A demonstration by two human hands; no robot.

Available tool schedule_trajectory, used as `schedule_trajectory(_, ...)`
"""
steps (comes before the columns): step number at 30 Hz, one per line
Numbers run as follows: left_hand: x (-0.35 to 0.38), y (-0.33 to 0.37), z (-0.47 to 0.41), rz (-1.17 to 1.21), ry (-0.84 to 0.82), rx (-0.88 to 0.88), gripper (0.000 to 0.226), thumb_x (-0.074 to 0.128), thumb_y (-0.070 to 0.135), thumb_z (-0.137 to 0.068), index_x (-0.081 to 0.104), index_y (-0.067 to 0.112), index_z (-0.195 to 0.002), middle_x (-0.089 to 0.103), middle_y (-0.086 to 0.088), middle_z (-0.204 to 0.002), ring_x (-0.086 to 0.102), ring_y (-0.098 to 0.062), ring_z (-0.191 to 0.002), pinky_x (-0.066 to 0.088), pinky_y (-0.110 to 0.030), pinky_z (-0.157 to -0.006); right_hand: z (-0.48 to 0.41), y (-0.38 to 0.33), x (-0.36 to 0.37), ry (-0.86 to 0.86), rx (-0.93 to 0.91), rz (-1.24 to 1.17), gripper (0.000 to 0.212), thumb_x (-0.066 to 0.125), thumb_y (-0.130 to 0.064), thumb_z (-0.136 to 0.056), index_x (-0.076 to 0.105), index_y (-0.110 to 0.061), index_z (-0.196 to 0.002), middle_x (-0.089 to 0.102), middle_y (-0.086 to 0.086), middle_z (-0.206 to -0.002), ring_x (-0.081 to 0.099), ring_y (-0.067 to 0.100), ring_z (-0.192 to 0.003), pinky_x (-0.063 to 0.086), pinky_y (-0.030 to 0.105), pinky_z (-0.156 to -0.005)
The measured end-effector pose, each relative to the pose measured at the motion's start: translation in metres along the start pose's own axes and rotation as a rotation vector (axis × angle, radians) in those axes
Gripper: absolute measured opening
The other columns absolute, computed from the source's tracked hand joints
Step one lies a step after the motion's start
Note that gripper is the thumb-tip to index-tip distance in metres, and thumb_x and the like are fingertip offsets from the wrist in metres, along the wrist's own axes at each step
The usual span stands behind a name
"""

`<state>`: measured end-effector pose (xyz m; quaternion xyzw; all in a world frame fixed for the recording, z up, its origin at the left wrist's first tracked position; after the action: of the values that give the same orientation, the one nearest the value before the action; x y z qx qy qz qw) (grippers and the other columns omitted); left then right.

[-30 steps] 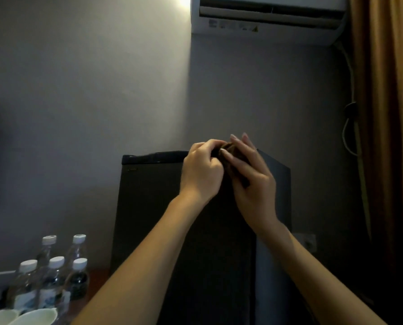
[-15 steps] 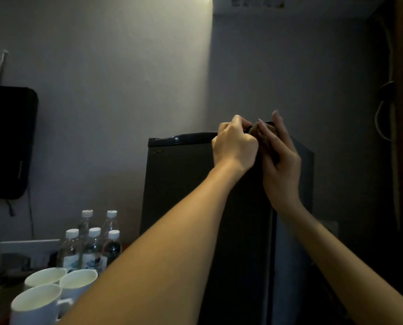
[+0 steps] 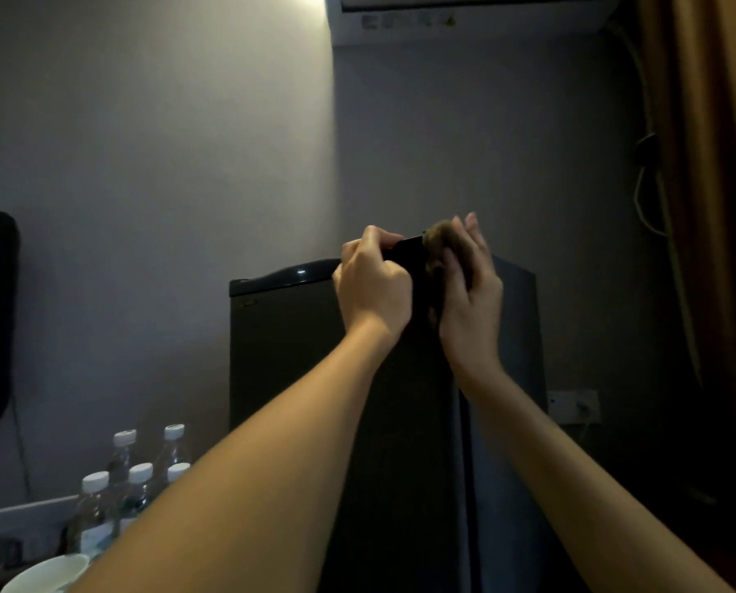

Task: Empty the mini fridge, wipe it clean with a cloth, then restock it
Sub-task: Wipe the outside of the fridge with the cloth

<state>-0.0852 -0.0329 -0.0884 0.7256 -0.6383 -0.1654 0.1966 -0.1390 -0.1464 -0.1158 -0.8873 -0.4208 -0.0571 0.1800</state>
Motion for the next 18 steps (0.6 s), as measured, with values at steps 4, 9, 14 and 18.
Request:
schedule_trajectory(4,0.002,0.0,0.001,0.038,0.0,0.008,0.032,0.039,0.0,-0.085,0.057,0.024,-0.096,0.049,0.003,-0.106,0.053,-0.023,-0.104,0.048,-0.041,-0.092,0.035,0.002,-0.004,0.151,0.012,0.065,0.021,0.05,-0.024,-0.098,0.052,-0.038,-0.114,0.037,-0.001,-0.125,0.046,0.017,-0.115,0.047,0.043,-0.097)
schedule_trajectory(9,0.001,0.0,0.003,0.058,-0.002,0.031,0.033,0.038,-0.002,-0.087,0.057,0.023,-0.096,0.05,0.002,-0.11,0.053,-0.022,-0.106,0.045,-0.034,-0.09,0.035,0.022,-0.029,0.11,0.141,0.038,0.029,0.056,-0.016,-0.096,0.061,-0.016,-0.124,0.059,-0.003,-0.109,0.059,0.011,-0.101,0.052,0.04,-0.091)
schedule_trajectory(14,0.002,-0.003,0.006,0.098,0.008,0.041,0.033,0.039,-0.002,-0.088,0.057,0.023,-0.098,0.052,-0.002,-0.117,0.05,-0.022,-0.112,0.045,-0.04,-0.097,-0.019,0.003,-0.023,0.233,0.08,0.035,0.015,0.065,-0.011,-0.089,0.064,-0.023,-0.098,0.066,-0.005,-0.097,0.065,0.005,-0.092,0.055,0.034,-0.087)
schedule_trajectory(18,0.002,-0.005,0.007,0.106,0.002,0.054,0.034,0.039,-0.002,-0.088,0.058,0.024,-0.1,0.052,-0.001,-0.118,0.049,-0.021,-0.113,0.044,-0.039,-0.099,-0.001,0.004,-0.032,0.148,0.08,0.113,0.017,0.067,-0.01,-0.087,0.066,-0.023,-0.097,0.066,-0.007,-0.093,0.064,0.003,-0.088,0.056,0.03,-0.082)
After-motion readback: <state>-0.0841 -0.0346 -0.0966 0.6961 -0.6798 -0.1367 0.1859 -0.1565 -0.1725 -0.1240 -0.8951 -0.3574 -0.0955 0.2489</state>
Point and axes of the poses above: each hand's wrist, its own z-axis away from the middle knuckle, its own x-axis out of the palm, y = z × x, the point moved 6 cm from there along -z, towards the middle knuckle
